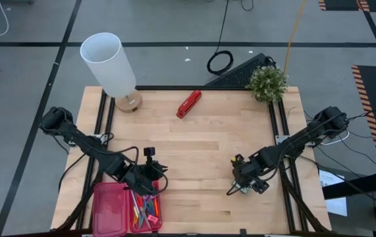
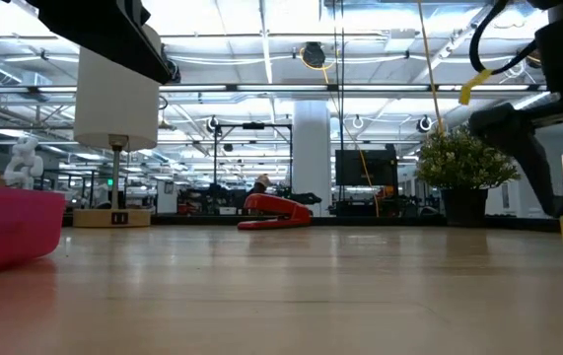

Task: Pack school essentials
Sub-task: Put the yellow crayon box into the red supply box

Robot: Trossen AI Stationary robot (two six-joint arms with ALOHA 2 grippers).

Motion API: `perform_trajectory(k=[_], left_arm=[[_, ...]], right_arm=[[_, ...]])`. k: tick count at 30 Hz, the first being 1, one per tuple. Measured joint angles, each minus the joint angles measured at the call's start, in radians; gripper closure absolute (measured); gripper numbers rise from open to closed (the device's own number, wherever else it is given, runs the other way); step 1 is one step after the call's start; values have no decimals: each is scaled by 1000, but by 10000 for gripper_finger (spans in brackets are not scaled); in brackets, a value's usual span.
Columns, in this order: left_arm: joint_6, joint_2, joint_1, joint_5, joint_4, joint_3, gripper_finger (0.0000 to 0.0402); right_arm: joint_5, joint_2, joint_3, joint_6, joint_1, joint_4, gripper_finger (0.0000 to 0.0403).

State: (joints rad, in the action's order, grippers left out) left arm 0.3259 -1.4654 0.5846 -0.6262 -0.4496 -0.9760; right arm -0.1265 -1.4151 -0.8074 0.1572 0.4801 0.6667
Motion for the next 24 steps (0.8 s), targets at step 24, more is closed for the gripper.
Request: perform_trajectory(k=[24], left_arm=[[2,0,-2,0,11,0,366]], right_arm=[[76,-46,54,39,45,-41,9]])
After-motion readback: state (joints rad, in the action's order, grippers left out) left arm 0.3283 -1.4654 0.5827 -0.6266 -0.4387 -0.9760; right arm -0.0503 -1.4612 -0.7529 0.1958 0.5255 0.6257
